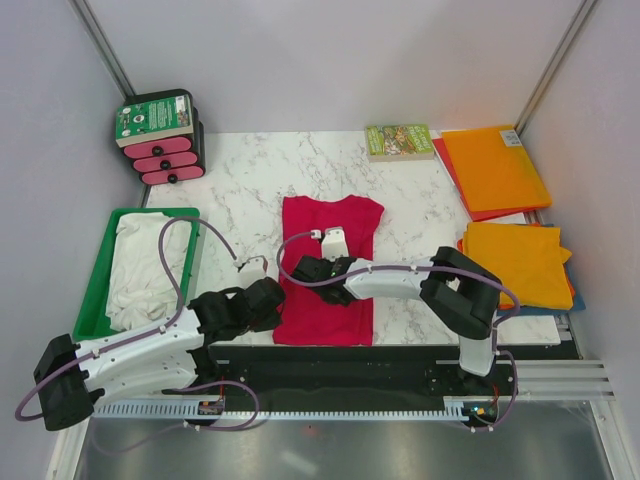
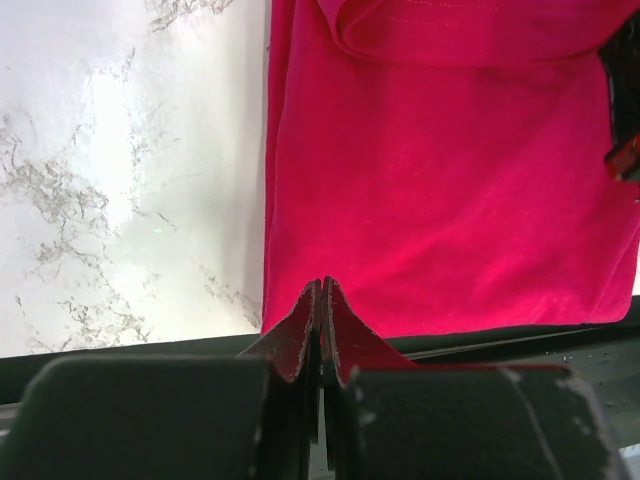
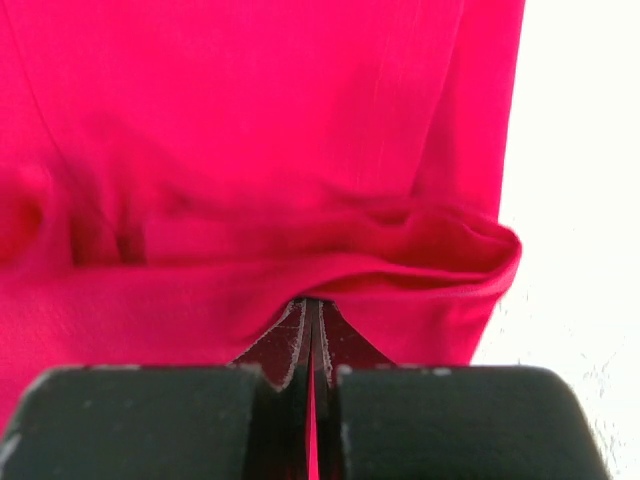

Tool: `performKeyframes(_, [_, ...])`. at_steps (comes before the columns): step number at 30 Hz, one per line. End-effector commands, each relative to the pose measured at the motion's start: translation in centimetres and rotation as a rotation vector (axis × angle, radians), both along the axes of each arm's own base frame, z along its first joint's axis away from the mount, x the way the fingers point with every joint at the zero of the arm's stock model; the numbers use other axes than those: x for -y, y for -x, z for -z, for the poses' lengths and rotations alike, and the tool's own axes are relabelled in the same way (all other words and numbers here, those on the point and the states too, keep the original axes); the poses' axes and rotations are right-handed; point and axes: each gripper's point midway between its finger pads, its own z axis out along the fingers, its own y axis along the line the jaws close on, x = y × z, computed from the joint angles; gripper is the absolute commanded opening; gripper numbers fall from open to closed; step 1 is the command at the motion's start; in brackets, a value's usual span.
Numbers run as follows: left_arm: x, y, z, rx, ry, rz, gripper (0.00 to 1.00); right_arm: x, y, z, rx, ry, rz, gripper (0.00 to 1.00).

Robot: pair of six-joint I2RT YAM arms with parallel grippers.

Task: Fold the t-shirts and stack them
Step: Fold the folded rectangular tshirt in 1/3 of the way

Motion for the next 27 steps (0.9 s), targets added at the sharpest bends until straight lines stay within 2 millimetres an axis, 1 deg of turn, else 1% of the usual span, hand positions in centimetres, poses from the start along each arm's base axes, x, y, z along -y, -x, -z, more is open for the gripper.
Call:
performKeyframes(1, [0.4,-0.6,-0.3,0.027,0.024,-0.027,0.02,-1.7,-3.5,-2.7,0.077,-0.052,0.017,0.0])
performKeyframes(2, [0.4,-0.7,-0.2,0.028,0.019,-0.028,0.02,-2.0,-4.2,-3.2,0.086,-0.06,0.019,0.0])
performKeyframes(3, [0.4,-0.7,-0.2,0.029,0.019,-0.026,0.02,-1.7,-5.0,-3.4,0.09,-0.063,0.037,0.0])
performKeyframes(4, [0.4,-0.7,-0.2,0.027,0.016,-0.026,0.02,-1.9,-5.6,-3.8,0.096,-0.074,0.044,0.0])
performKeyframes(7, [0.4,-0.8,-0.1,0.028,0.008,-0.024,0.02,-1.5,-7.1,-4.3,0.11,-0.097,0.074,0.0])
performKeyframes(8, [0.4,-0.8,0.1,0.027,0.003,-0.025,0.02,-1.5,-7.4,-4.0,0.101,-0.105,0.077,0.0])
performKeyframes(9, [0.5,-0.8,0.2,0.025,0.004,-0.024,0.02,-0.9,-8.3,-3.7,0.092,-0.11,0.101,0.0])
performKeyframes(11, [0.6,-0.7,0.5,0.017,-0.003,-0.02,0.02,-0.4,-9.3,-2.2,0.062,-0.089,0.118,0.0])
performKeyframes(12, [0.6,-0.8,0.7,0.012,-0.014,-0.02,0.02,0.5,-10.1,-1.7,0.051,-0.075,0.141,0.0])
performKeyframes(13, [0.7,-0.9,0.7,0.012,-0.019,-0.014,0.02,1.1,-10.4,-1.4,0.044,-0.042,0.156,0.0])
performKeyframes(14, [0.8,-1.0,0.6,0.012,-0.026,-0.007,0.02,1.5,-10.6,-1.9,0.065,-0.035,0.166,0.0])
performKeyframes(15, [0.8,-1.0,0.7,0.01,-0.038,0.001,0.02,1.9,-10.6,-2.9,0.098,-0.025,0.156,0.0])
performKeyframes(16, [0.8,-1.1,0.5,0.018,-0.041,0.012,0.02,1.8,-10.5,-5.3,0.166,-0.104,0.14,0.0])
performKeyframes(17, [0.7,-1.2,0.4,0.027,-0.047,0.008,0.02,1.8,-10.2,-6.6,0.197,-0.144,0.124,0.04])
performKeyframes(18, [0.6,-1.3,0.3,0.036,-0.04,0.005,0.09,1.5,-9.6,-7.9,0.216,-0.19,0.094,0.19])
performKeyframes(19, [0.6,-1.3,0.2,0.041,-0.039,0.006,0.13,2.1,-9.0,-10.2,0.252,-0.251,0.09,0.28])
performKeyframes(20, [0.5,-1.4,0.2,0.047,-0.039,0.004,0.17,2.4,-8.6,-11.0,0.259,-0.268,0.085,0.45])
performKeyframes(21, [0.5,-1.4,0.1,0.05,-0.04,0.002,0.23,2.8,-8.2,-11.7,0.258,-0.276,0.083,0.52])
performKeyframes(22, [0.4,-1.4,0.3,0.047,-0.045,-0.001,0.27,3.7,-7.2,-12.7,0.252,-0.279,0.089,0.57])
performKeyframes(23, [0.5,-1.4,0.4,0.043,-0.043,-0.001,0.29,4.2,-6.6,-12.8,0.244,-0.284,0.09,0.62])
performKeyframes(24, [0.4,-1.3,0.7,0.032,-0.05,-0.003,0.34,4.3,-5.8,-12.9,0.234,-0.292,0.079,0.69])
performKeyframes(25, [0.4,-1.1,1.2,0.016,-0.058,-0.013,0.38,5.3,-4.6,-12.5,0.222,-0.288,0.079,0.71])
performKeyframes(27, [0.5,-0.8,1.9,-0.015,-0.065,-0.014,0.43,5.5,-2.7,-11.8,0.209,-0.301,0.077,0.73])
